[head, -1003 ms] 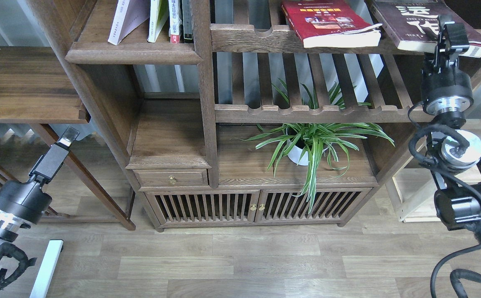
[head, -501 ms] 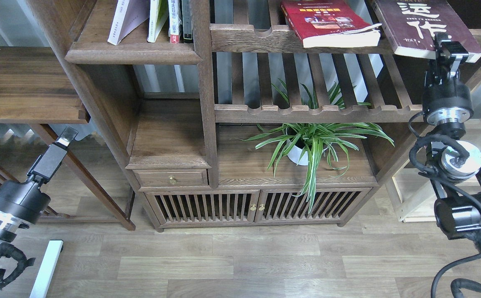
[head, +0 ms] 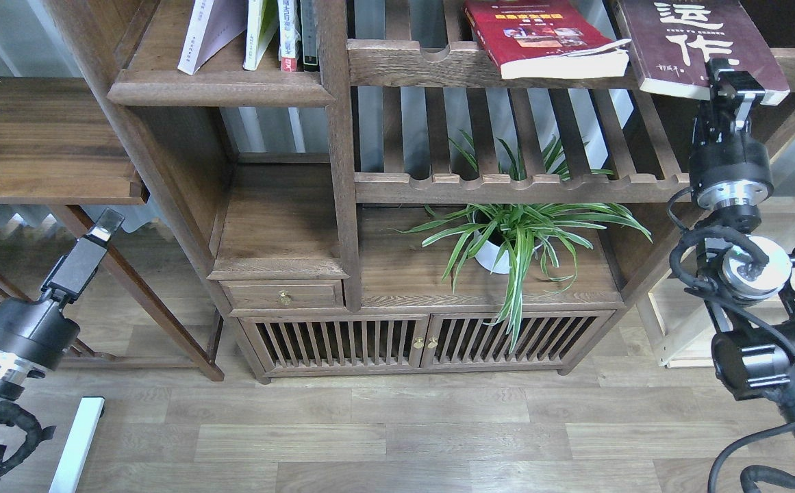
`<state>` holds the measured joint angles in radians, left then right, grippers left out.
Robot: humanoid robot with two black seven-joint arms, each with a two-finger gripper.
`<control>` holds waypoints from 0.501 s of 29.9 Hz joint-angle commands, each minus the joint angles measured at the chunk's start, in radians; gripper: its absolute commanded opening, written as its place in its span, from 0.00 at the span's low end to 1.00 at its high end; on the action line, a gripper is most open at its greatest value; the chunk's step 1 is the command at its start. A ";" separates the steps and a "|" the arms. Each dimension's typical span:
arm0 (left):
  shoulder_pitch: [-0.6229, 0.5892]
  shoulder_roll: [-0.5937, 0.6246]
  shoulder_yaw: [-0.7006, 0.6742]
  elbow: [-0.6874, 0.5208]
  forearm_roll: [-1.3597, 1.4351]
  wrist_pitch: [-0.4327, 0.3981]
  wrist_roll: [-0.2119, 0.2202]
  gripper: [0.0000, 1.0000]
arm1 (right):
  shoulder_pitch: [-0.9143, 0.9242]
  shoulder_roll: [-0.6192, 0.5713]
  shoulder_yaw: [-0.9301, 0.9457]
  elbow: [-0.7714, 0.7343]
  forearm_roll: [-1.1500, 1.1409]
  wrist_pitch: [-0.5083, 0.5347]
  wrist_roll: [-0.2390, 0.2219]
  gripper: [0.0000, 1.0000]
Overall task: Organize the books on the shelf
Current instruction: 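Close the right gripper on the near edge of the dark red book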
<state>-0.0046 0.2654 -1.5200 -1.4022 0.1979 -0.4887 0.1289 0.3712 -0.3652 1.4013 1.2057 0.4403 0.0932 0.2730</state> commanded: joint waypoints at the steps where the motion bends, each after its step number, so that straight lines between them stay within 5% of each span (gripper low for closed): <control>1: -0.002 0.000 0.001 0.003 0.002 0.000 0.000 0.86 | 0.000 0.002 0.002 0.009 0.003 0.014 0.000 0.20; 15: -0.005 -0.002 0.006 0.012 0.002 0.000 0.008 0.86 | -0.092 0.000 0.016 0.058 0.032 0.167 0.002 0.20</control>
<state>-0.0092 0.2653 -1.5158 -1.3906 0.1995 -0.4887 0.1365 0.3195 -0.3639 1.4169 1.2512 0.4707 0.2078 0.2747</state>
